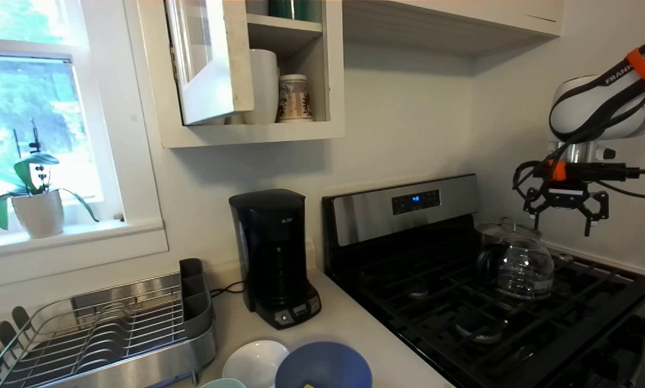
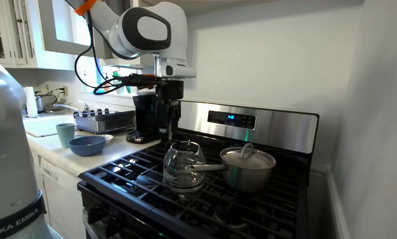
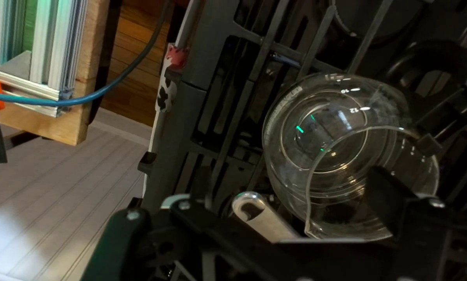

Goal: Put the clear kettle on the counter

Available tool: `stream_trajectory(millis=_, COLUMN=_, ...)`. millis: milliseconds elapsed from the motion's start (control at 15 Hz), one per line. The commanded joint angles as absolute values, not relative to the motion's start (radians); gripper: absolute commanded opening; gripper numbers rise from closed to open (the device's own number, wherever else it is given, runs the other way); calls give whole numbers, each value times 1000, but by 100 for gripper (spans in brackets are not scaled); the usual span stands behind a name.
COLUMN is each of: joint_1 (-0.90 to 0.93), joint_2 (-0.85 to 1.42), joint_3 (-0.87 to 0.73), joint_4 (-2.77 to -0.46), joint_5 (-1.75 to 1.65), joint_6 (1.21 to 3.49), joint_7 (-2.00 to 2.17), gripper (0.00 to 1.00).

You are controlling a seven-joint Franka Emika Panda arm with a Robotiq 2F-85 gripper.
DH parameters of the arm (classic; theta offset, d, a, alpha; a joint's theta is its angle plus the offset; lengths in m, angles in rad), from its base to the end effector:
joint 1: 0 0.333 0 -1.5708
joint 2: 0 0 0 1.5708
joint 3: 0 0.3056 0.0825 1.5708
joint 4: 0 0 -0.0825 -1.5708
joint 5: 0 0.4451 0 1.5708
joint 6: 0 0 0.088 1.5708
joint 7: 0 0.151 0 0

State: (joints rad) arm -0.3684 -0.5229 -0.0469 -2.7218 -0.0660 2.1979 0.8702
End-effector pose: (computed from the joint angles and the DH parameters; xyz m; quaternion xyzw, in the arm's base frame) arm 0.3797 -0.1686 0.2929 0.8137 -0.5812 0.0029 0.0147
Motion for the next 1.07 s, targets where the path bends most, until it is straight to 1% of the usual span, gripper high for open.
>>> stream_trajectory(millis=0, joint_1=-368, joint_2=-465, joint_3=-38, joint_4=-2729, joint_5=-22, joint_6=2272, joint_7=994, gripper=100)
stream_trajectory(millis=333, joint_1=-362, joint_2=-385, joint_3=-38, joint_4=-2737, joint_5=-36, joint_6=2409, joint_7=1131, gripper=100)
stream_trajectory(millis=600, joint_1=-351, joint_2=-322, joint_3=-39, joint_4=-2727, joint_5=-45, joint_6=2436, joint_7=1194, gripper=99)
stream_trajectory(millis=733, joint_1=-346, joint_2=-297, joint_3=-39, joint_4=-2723, joint_5=-53, joint_6=2439, joint_7=1217, gripper=93)
stream_trajectory(millis=800, joint_1=-343, joint_2=-285, joint_3=-41, joint_4=-2721, joint_5=-54, joint_6=2441, joint_7=1225, gripper=87)
stream_trajectory(millis=867, joint_1=-339, joint_2=-274, joint_3=-43, joint_4=-2718, joint_5=-56, joint_6=2439, joint_7=1233, gripper=88)
stream_trajectory(millis=933, joint_1=-336, joint_2=-265, joint_3=-45, joint_4=-2717, joint_5=-58, joint_6=2441, joint_7=1239, gripper=82)
stream_trajectory(millis=1000, joint_1=-334, joint_2=-254, joint_3=-47, joint_4=-2714, joint_5=-61, joint_6=2443, joint_7=1245, gripper=83)
